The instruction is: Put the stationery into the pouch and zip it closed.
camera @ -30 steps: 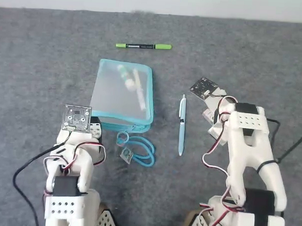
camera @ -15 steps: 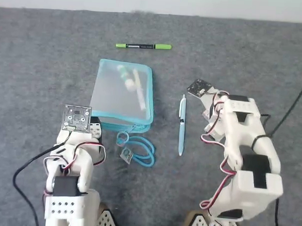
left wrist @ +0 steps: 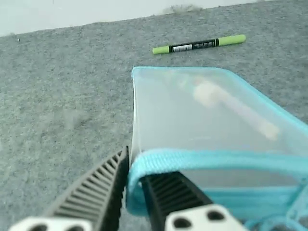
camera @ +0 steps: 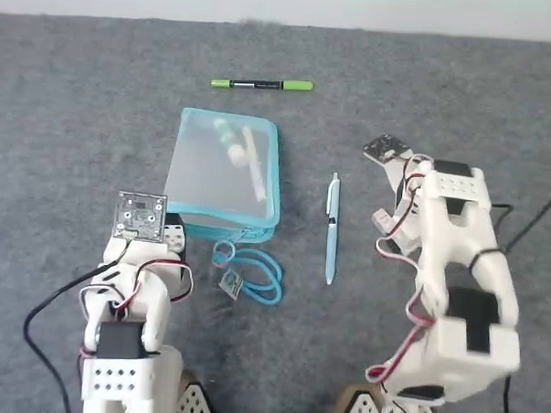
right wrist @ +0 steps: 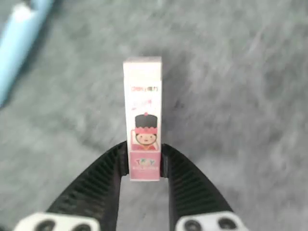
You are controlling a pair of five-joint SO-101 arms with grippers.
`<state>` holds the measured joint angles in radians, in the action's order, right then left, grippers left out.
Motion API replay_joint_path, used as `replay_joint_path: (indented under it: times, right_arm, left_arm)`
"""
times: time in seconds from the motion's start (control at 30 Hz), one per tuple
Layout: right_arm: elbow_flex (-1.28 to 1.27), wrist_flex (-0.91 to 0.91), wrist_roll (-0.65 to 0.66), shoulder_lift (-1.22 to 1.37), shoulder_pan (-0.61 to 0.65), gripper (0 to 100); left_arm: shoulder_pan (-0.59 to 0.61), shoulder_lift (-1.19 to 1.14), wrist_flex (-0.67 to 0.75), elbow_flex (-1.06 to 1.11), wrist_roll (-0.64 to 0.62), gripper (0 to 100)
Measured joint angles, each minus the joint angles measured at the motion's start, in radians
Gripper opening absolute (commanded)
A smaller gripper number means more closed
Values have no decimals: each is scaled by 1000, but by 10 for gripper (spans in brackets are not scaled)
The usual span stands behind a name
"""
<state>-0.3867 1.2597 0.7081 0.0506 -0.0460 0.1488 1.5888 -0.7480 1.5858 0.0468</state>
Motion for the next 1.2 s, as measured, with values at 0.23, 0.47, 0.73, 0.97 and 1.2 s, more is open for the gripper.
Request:
replay_joint_path:
  times: [0.23, 0.47, 0.73, 0.97, 1.2]
  right_arm:
    - [-55, 276, -138, -448, 189, 8]
    - [-94, 367, -342, -756, 652, 7]
    - [-49, 370, -345, -620, 698, 7]
    - [97, 374, -351, -374, 703, 7]
    - [273, 402, -419, -120, 703, 7]
  left_arm:
    - [-61, 0, 77, 57, 0, 11]
    - [-160, 0, 75, 57, 0, 11]
    - [-313, 0, 71, 57, 0, 11]
    - [-344, 0, 71, 57, 0, 11]
    - [-348, 0, 71, 57, 0, 11]
